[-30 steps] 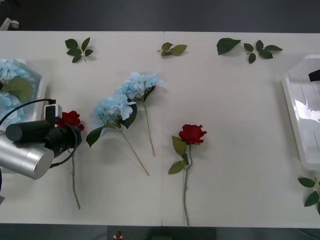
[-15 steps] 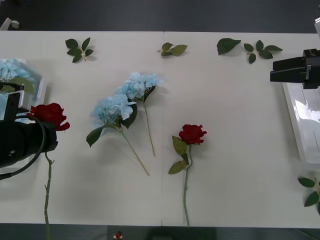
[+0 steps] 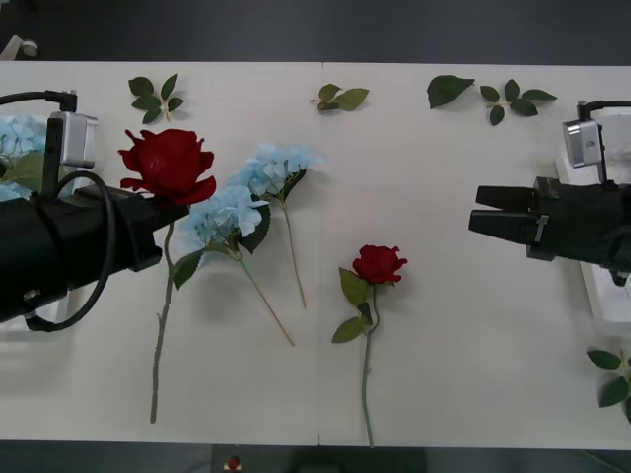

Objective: Put the red flowers into the right box and the blue flowers into the left box

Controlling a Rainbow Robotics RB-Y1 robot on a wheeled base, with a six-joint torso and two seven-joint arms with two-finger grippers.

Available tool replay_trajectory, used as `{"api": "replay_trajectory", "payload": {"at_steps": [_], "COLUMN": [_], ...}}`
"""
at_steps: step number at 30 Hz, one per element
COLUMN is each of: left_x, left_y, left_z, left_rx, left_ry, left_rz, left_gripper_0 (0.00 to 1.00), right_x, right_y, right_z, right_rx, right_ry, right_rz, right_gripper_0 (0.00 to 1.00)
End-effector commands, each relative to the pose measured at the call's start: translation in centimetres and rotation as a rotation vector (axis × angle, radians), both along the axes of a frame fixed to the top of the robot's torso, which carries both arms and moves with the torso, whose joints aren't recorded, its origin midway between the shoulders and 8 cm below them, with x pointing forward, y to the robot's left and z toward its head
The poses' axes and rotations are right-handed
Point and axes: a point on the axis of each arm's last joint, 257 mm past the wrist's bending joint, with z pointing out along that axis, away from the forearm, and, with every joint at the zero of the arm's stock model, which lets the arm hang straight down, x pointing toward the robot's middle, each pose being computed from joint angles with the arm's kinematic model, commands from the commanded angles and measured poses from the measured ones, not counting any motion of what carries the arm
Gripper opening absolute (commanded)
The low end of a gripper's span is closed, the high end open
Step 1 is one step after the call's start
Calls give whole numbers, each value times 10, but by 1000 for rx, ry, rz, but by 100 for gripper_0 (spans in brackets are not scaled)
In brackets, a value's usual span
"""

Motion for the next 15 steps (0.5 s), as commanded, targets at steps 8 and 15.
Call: {"api": "replay_trajectory", "payload": {"at_steps": [8, 15], "left_x": [-26, -17], "left_y": [-62, -91], "left_z": [23, 17], "left_rx": [-239, -281], "left_ry": [-121, -203], "left_rz": [-263, -305], "left_gripper_0": [0, 0], "right_x": [-58, -84], "right_y": [68, 97], "right_z": [3, -19], "right_rx": [140, 138], "right_ry": [-125, -116], "right_rz": [105, 140], "right_gripper_0": [97, 97]}}
